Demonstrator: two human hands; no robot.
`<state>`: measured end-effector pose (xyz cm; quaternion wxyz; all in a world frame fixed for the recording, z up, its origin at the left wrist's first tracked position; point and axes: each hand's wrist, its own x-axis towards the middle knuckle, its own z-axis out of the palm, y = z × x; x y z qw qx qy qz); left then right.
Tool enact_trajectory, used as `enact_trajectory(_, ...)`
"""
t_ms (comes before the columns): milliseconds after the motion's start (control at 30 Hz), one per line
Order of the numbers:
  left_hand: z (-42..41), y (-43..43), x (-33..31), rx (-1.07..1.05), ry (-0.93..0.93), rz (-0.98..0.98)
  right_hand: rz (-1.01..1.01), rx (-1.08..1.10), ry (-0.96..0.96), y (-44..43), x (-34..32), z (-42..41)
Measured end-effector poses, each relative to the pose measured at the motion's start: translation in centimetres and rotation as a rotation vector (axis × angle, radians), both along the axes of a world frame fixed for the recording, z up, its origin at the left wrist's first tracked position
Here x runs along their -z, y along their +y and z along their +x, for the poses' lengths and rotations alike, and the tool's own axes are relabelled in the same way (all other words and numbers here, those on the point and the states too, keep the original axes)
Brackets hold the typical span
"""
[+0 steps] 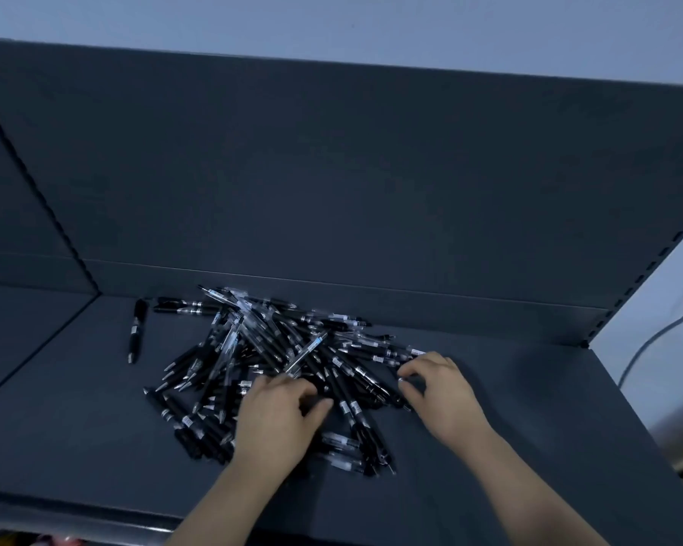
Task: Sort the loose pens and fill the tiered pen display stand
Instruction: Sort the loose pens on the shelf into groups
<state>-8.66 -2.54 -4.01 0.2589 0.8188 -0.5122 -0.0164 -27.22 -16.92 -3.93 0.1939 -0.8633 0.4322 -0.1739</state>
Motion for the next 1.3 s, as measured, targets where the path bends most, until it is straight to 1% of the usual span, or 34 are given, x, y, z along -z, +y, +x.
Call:
enact_trajectory(100,-1.1,-1.4,0.0,-0.020,-0.078,0.156,0.015,-0.030,0.004,1.1,0.2,-0.1)
enact_trajectory(200,-1.9,-2.7,-0.6,-0.064,-0.094,0.247,0.038,-0.016,-0.002,1.9,0.6,-0.4)
enact_trajectory(300,-2.6,-3.6,-1.0,-0.090,-0.011,0.261,0.031,0.007,-0.009,2.3,0.9,-0.7)
enact_trajectory(467,-2.1,-3.9,-1.6,-0.128,0.241,0.180,0.002,0.099,-0.023,1.5,0.7,-1.3)
enact_trajectory(567,-1.5,-3.8,-2.7,-0.137,0.365,0.142,-0.024,0.134,0.014,0.2,0.4,-1.2)
enact_trajectory(667,-0.5,-4.1,-2.9,-0.140,0.521,0.034,-0.012,0.115,0.044,-1.2,0.0,-0.3)
enact_trajectory(767,0.1,-4.5,-2.9,-0.150,0.641,-0.074,0.013,0.065,0.144,-2.4,-0.1,0.5)
enact_trajectory(900,0.5,-4.6,-2.8,-0.120,0.904,-0.171,0.021,0.025,0.286,-3.4,-0.1,1.0)
enact_trajectory(1000,0.5,-4.5,-3.1,-0.128,1.072,-0.210,0.046,0.026,0.307,-3.7,0.2,0.9)
enact_trajectory(1033,0.6,-4.6,-3.0,-0.134,1.093,-0.211,0.046,0.027,0.294,-3.7,0.2,0.8)
enact_trajectory(1167,1.1,-4.6,-2.5,-0.109,1.082,-0.145,0.073,0.045,0.207,-3.8,-0.8,0.4)
enact_trajectory(1300,1.7,-4.1,-2.4,-0.053,1.074,-0.121,0.129,0.020,0.261,-3.7,-1.3,0.1)
